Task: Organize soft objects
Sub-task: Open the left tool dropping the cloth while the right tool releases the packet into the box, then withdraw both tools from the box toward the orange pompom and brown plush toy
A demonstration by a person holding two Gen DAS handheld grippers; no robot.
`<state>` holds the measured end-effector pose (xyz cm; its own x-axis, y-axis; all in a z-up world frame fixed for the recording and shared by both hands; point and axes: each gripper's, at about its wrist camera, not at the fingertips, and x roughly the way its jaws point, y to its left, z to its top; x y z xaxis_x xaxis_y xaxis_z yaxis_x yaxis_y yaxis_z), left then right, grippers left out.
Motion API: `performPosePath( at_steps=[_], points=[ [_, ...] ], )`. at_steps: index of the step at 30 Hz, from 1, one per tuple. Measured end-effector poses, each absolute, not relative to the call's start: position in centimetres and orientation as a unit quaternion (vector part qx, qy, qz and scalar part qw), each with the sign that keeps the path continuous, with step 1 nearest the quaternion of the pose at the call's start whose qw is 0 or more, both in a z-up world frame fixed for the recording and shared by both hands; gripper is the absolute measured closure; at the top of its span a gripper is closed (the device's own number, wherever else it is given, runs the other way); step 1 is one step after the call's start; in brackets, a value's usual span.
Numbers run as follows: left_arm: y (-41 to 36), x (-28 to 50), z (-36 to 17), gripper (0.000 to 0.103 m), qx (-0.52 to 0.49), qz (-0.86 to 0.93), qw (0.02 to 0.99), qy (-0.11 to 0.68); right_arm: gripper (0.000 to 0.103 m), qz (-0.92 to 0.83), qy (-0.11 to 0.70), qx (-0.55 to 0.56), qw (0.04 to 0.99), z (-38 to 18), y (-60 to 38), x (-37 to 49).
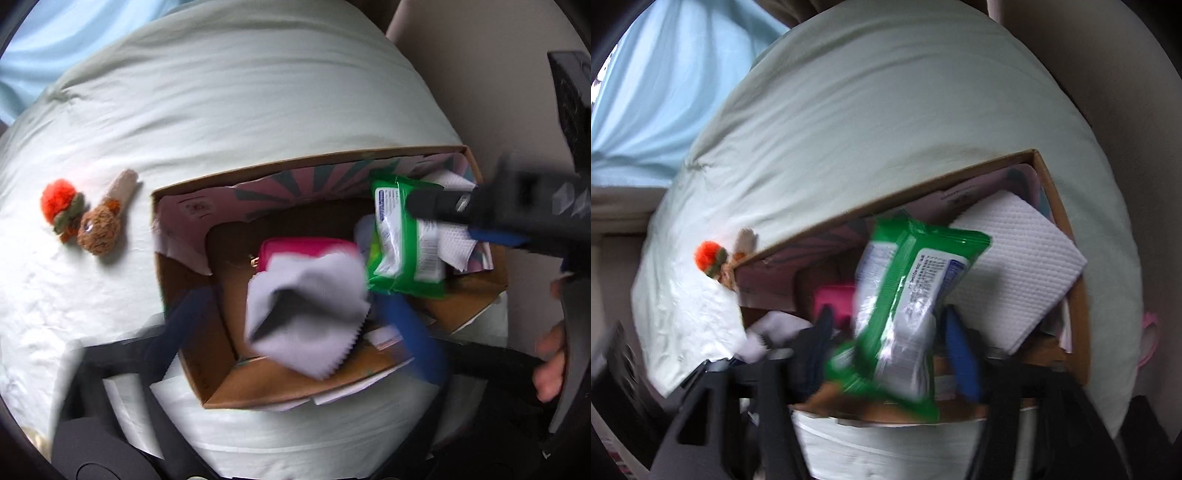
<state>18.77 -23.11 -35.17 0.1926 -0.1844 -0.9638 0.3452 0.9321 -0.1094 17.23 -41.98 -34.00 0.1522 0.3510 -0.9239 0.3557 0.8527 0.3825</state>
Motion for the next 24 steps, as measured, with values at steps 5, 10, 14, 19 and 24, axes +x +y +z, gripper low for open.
performPosePath(
  at_steps=[5, 10, 14, 19, 24],
  points=[
    [-22.6, 18.3, -35.2, 0.000, 0.057, -0.175, 0.764, 0.618, 0.001, -0.001, 0.647, 0.252, 0.719, -33.2, -41.6, 16.5],
    [-22.7, 18.1, -34.1, 0.000, 0.063, -0.174, 0.770, 0.611, 0.001, 0.001, 0.642, 0.248, 0.725, -32.7, -41.0, 16.1],
    [-22.7, 17.9, -32.6, 0.000, 0.061, -0.174, 0.777, 0.602, 0.001, 0.004, 0.636, 0.244, 0.733, -31.7, -41.0, 15.8],
    [-22.1, 17.1, -30.2, 0.000, 0.047, -0.176, 0.784, 0.593, 0.001, 0.008, 0.624, 0.244, 0.742, -29.7, -41.2, 15.1],
    [-21.0, 15.5, -27.1, 0.000, 0.050, -0.170, 0.799, 0.574, 0.001, 0.018, 0.606, 0.237, 0.759, -26.7, -40.5, 14.1]
  ],
)
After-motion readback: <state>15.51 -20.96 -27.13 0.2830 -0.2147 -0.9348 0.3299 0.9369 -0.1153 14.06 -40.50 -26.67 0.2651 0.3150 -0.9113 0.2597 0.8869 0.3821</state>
